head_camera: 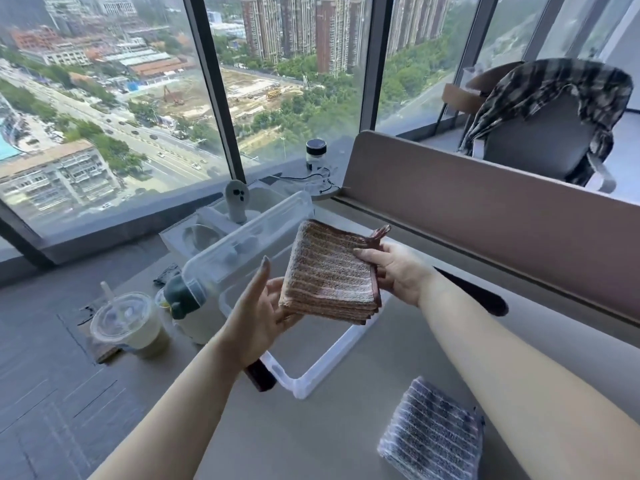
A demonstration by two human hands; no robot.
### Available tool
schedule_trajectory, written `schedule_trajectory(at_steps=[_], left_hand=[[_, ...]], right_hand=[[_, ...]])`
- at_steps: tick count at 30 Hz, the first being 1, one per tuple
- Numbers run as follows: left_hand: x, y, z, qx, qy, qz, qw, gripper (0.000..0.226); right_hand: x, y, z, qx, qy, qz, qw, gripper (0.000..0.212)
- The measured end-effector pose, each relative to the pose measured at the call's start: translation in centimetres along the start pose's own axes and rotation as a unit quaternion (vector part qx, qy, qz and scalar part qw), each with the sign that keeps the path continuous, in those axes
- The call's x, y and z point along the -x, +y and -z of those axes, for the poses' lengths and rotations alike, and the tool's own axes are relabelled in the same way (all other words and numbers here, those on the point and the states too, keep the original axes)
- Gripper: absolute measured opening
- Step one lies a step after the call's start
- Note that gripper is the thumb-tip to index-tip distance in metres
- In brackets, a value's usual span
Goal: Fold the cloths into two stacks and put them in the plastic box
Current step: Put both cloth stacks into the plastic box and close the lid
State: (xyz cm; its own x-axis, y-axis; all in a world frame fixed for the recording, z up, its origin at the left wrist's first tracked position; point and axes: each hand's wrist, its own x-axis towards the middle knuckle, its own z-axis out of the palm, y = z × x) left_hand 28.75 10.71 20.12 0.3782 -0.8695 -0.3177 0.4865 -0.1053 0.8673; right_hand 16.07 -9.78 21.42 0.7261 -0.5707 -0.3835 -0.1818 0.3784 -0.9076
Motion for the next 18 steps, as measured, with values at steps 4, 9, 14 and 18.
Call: schedule_trajectory(at_steps=[4,9,14,18], left_hand=[[-2.9,1.6,3.4,-0.273,0.004,0.085,0.958,0.067],[-5.7,0.7,5.6,-0.416,-0.072,0.177,0.889,0.043],[-8.5,-0.6,6.6,-0.546,-0.101,0.217,0.803,0.087],[-8.9,-1.3,6.2,-0.672,-0.130,0.268,0.678,0.065]], right_hand=[[-4.2,0.3,-1.6,0.070,-0.015,-0.022,0.997,0.039],[-7.6,2.5,-3.2,0.191,-0.047,-0.095,0.976,0.053],[-9.4,4.9,-3.5,0.243,-0.076,-0.153,0.955,0.029],[-10.1,6.1,-3.5,0.330,-0.087,-0.184,0.922,0.029]])
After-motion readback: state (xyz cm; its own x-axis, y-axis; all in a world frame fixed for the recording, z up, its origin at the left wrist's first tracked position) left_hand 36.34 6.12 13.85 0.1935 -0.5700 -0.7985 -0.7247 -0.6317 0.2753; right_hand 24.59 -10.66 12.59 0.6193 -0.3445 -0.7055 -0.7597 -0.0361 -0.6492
